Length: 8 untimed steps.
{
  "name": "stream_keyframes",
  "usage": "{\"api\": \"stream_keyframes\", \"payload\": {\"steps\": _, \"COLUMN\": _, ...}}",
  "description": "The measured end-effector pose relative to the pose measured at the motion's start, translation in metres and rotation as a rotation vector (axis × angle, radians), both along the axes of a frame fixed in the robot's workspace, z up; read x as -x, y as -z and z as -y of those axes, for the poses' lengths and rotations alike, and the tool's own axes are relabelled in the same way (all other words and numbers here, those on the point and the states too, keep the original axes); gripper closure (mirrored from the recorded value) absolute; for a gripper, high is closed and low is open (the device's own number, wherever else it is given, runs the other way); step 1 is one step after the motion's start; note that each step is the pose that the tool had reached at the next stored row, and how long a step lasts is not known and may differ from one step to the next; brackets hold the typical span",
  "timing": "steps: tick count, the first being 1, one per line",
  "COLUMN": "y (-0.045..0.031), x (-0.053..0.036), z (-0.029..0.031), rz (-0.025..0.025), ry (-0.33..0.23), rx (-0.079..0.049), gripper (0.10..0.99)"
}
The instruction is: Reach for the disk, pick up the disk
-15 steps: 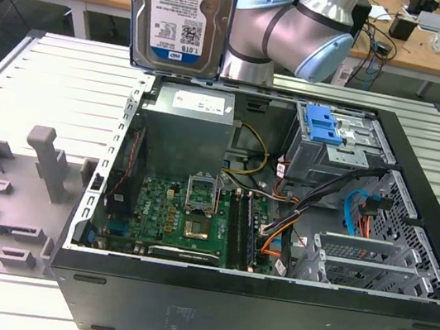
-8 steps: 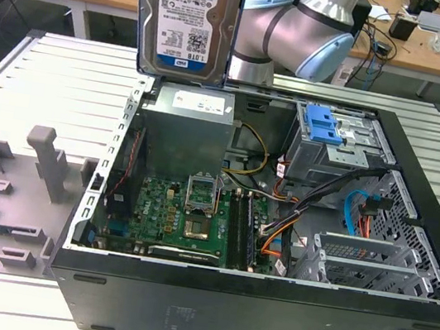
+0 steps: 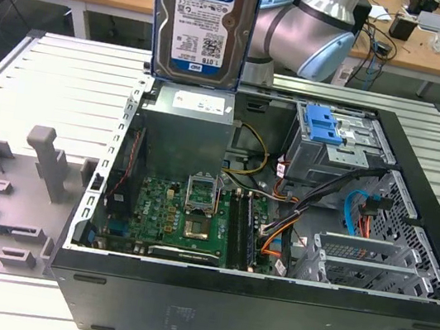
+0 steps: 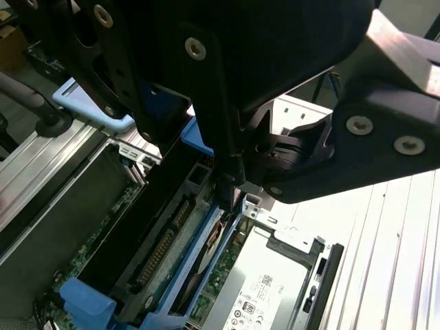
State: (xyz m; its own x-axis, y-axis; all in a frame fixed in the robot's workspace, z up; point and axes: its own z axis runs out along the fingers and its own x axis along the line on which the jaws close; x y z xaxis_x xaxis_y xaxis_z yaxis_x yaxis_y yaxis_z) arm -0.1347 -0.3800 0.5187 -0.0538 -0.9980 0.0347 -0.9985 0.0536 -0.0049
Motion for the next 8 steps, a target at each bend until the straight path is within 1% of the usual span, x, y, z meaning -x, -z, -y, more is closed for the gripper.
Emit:
{"api": "stream_keyframes", "payload": {"steps": 7, "y": 0.0, "x": -0.0075, "z": 0.0, "rz": 0.0, "ry": 0.0, "rx": 0.0, "gripper": 0.718}}
{"api": "stream_keyframes", "payload": {"steps": 8, "y": 0.0001, "x": -0.0097, "z": 0.0, "rz": 0.0001, "ry": 0.0, "rx": 0.0, "gripper": 0.718}}
